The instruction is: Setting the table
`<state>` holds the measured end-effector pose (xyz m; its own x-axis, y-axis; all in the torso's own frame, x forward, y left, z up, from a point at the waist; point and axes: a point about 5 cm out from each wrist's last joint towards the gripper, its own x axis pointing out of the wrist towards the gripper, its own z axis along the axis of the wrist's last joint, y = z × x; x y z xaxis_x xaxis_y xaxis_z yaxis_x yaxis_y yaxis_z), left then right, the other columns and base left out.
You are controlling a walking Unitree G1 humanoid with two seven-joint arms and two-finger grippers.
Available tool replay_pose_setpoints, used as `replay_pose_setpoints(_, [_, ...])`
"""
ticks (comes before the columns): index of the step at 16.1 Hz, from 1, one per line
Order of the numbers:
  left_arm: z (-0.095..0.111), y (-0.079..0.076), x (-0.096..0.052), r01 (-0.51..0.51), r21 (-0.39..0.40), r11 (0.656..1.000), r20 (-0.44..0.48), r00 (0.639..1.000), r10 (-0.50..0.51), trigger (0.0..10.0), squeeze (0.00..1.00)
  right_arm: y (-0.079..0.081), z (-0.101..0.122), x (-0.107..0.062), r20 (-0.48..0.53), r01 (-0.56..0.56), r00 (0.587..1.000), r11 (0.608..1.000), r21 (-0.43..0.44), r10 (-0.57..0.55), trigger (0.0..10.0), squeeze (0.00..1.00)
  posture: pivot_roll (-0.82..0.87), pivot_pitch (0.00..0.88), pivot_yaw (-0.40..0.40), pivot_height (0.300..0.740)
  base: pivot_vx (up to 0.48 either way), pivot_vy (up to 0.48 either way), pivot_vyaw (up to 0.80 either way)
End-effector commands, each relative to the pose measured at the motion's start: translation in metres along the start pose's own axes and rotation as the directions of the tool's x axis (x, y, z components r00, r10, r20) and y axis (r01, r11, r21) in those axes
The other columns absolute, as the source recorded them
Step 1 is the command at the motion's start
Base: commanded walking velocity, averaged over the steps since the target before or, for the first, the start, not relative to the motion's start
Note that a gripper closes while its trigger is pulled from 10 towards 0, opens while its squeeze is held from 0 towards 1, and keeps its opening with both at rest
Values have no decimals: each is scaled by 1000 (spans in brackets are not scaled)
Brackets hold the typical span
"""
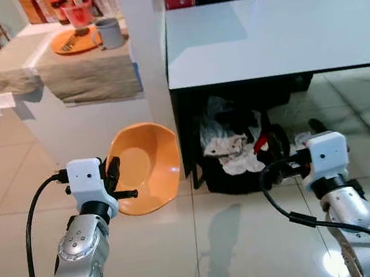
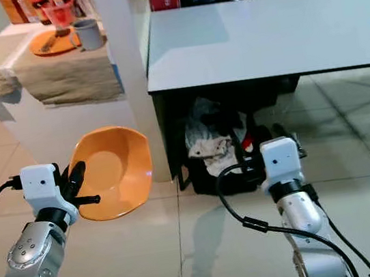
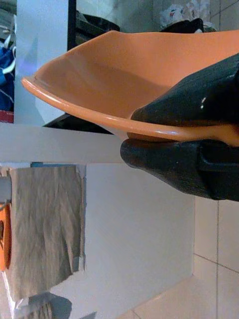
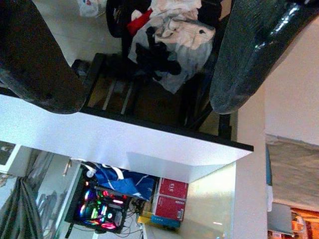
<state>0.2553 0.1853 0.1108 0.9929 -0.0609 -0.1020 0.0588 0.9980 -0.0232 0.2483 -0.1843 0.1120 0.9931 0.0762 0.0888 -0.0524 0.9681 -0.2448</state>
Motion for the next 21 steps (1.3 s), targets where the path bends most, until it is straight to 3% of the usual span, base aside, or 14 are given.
replay_pose_setpoints(1, [12,-2,3,-3,-8,1000,46,999,4,0,0,2,3,2,17,-17,1000,1000,-1,17,10000,0,-104,0,62,740,247,-409,0])
replay_pose_setpoints(7, [30,-23,5,37,-56,998,96,995,-31,0,0,3,5,3,34,-8,999,1000,17,8,10000,0,-102,0,66,740,360,-264,0])
replay_pose_setpoints(10, [31,-25,8,45,-58,997,97,995,-39,0,0,5,4,5,31,-15,999,1000,19,14,10000,0,-99,0,68,740,439,0,0])
replay_pose_setpoints(16, [48,-37,17,111,-5,994,127,986,-110,0,0,10,2,6,34,-16,999,999,28,15,10000,0,-103,0,82,740,453,0,0])
replay_pose_setpoints(21, [54,-45,23,146,58,988,131,980,-153,0,0,12,1,7,36,-13,999,999,30,12,10000,0,-107,0,90,740,331,-343,0])
